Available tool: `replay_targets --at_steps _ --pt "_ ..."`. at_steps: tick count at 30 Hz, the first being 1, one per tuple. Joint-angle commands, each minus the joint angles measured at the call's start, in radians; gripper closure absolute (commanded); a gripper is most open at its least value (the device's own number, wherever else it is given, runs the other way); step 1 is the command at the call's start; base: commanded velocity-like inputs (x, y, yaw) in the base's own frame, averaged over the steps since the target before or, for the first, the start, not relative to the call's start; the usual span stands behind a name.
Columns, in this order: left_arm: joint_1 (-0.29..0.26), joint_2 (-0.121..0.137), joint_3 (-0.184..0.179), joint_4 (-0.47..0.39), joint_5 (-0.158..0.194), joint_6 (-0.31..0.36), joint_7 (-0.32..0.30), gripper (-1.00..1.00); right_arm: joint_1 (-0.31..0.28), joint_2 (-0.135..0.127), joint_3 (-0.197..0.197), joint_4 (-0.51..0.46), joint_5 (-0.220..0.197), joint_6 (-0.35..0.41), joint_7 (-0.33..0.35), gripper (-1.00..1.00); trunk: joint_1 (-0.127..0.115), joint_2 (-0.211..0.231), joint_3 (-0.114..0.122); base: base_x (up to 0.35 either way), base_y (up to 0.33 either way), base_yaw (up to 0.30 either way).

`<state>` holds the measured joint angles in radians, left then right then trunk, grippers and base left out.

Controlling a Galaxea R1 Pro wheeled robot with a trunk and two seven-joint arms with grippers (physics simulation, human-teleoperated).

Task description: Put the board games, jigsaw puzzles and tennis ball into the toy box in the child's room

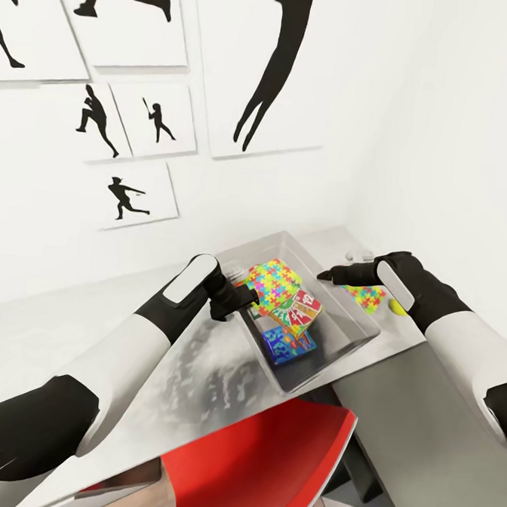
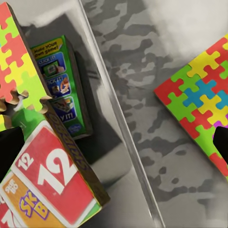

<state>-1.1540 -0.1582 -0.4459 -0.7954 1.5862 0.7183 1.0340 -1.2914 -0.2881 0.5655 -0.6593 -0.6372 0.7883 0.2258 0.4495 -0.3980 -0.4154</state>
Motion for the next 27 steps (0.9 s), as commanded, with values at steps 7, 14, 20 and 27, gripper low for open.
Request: replay_targets --at_steps 7,14,20,27 --pt "-0.001 0.000 -0.001 -0.001 0.006 0.002 0.008 -1.00 0.001 0.000 0.004 0.000 0.005 0.000 0.006 -1.00 0.001 -0.002 -0.012 0.000 0.000 0.000" --pt "-0.001 0.000 -0.002 -0.001 0.006 0.003 0.008 -1.00 0.004 0.002 0.005 0.000 0.005 0.000 0.006 -1.00 0.001 -0.002 -0.023 0.000 0.000 0.000" --pt "-0.001 0.000 -0.002 -0.001 0.006 0.004 0.008 -1.00 0.005 0.003 0.005 0.000 0.005 -0.001 0.006 -1.00 0.001 -0.002 -0.031 0.000 0.000 0.000" --pt "-0.001 0.000 -0.002 -0.001 0.006 0.004 0.008 -1.00 0.006 0.003 0.005 0.000 0.005 -0.001 0.006 -1.00 0.001 -0.002 -0.034 0.000 0.000 0.000"
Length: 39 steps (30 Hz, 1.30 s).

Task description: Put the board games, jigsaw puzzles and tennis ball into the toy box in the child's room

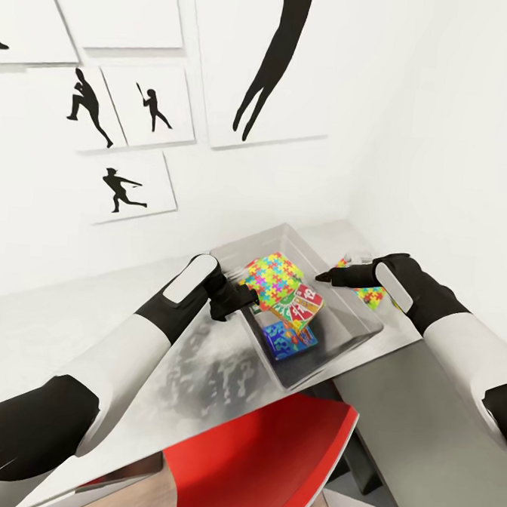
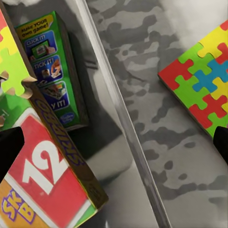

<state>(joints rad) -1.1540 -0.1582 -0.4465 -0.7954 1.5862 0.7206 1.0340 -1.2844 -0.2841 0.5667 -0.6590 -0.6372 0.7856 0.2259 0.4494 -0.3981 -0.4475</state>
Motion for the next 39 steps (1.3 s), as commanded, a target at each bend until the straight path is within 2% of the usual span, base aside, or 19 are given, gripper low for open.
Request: replay_targets --at_steps 1,21,22,24,25,39 --pt "-0.001 0.000 -0.001 -0.001 0.006 0.002 0.008 -1.00 -0.001 -0.001 0.004 0.000 0.005 0.001 0.006 -1.00 0.001 -0.002 -0.002 0.000 0.000 0.000" --pt "-0.001 -0.001 -0.001 -0.001 0.006 0.002 0.008 -1.00 0.000 -0.002 0.007 0.008 0.005 0.001 0.006 -1.00 0.001 -0.002 -0.006 0.000 0.000 0.000" --pt "-0.001 -0.001 -0.001 -0.001 0.006 0.002 0.008 -1.00 0.000 -0.003 0.006 0.008 0.005 0.001 0.006 1.00 0.001 -0.002 -0.006 0.000 0.000 0.000" --pt "-0.001 -0.001 -0.002 -0.001 0.006 0.002 0.008 -1.00 0.000 -0.003 0.006 0.008 0.005 0.001 0.006 1.00 0.001 -0.002 -0.006 0.000 0.000 0.000" --pt "-0.001 -0.001 -0.002 -0.001 0.006 0.003 0.008 1.00 0.000 -0.004 0.006 0.008 0.005 0.001 0.006 1.00 0.001 -0.002 -0.006 0.000 0.000 0.000" --pt "-0.001 -0.001 -0.001 -0.001 0.007 0.011 0.013 1.00 0.000 -0.002 0.005 0.009 0.005 0.005 0.006 1.00 0.001 -0.002 -0.006 0.000 0.000 0.000"
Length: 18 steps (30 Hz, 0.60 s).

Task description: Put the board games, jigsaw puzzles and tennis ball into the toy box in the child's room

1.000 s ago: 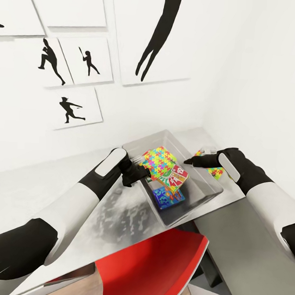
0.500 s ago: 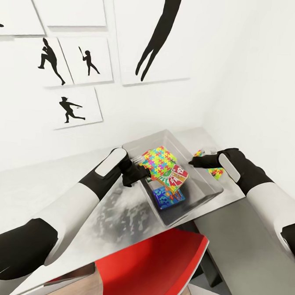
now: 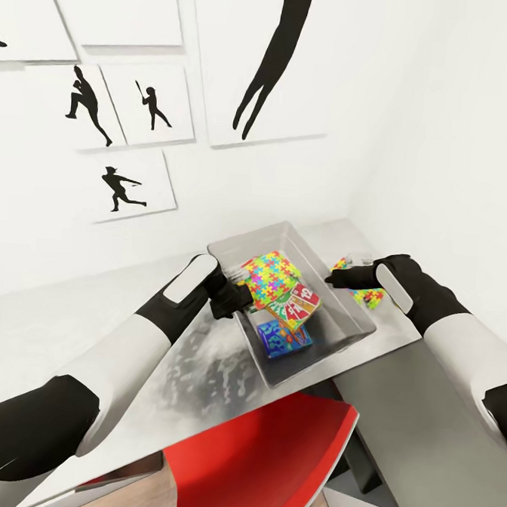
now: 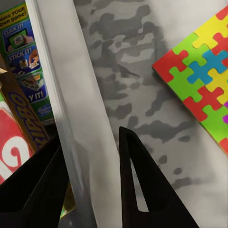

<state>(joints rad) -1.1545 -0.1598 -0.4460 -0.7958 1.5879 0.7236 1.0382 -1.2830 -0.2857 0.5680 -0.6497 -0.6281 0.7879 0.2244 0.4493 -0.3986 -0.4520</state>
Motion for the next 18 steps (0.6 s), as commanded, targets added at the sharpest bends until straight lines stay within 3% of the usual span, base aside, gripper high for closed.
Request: replay_targets --at_steps 1,18 --pt "-0.001 0.000 -0.002 0.000 0.005 0.008 0.009 1.00 -0.001 -0.001 0.004 -0.001 -0.004 0.003 0.007 1.00 0.001 -0.001 -0.002 0.000 0.000 0.000" --pt "0.005 0.001 0.000 -0.001 0.010 0.005 0.004 1.00 -0.002 -0.004 0.002 -0.002 -0.004 0.004 0.007 1.00 0.001 -0.001 -0.002 0.000 0.000 0.000"
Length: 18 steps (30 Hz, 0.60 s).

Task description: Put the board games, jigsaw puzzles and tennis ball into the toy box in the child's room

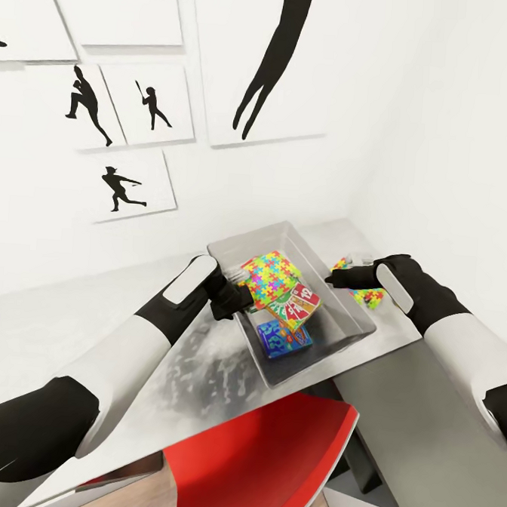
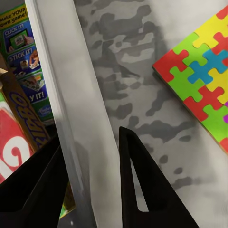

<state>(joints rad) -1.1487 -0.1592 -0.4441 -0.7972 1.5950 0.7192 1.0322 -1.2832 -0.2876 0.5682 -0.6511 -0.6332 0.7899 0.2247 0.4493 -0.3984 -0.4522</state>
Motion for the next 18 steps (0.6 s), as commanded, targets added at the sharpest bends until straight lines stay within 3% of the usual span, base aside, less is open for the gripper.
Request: replay_targets --at_steps 1,13,18 --pt "0.000 0.000 -0.002 0.001 0.003 0.010 0.009 1.00 -0.002 -0.002 0.001 -0.001 0.001 0.002 0.007 1.00 0.001 -0.002 -0.002 0.000 0.000 0.000" --pt "0.001 0.000 -0.003 0.000 0.004 0.009 0.009 1.00 -0.001 -0.004 0.002 -0.012 0.001 0.002 0.005 1.00 0.001 -0.002 -0.002 -0.004 0.000 0.000" --pt "0.001 0.000 -0.003 -0.001 0.003 0.009 0.009 1.00 -0.001 -0.004 0.003 -0.013 0.001 0.001 0.005 1.00 0.001 -0.002 -0.002 -0.153 0.000 0.000"
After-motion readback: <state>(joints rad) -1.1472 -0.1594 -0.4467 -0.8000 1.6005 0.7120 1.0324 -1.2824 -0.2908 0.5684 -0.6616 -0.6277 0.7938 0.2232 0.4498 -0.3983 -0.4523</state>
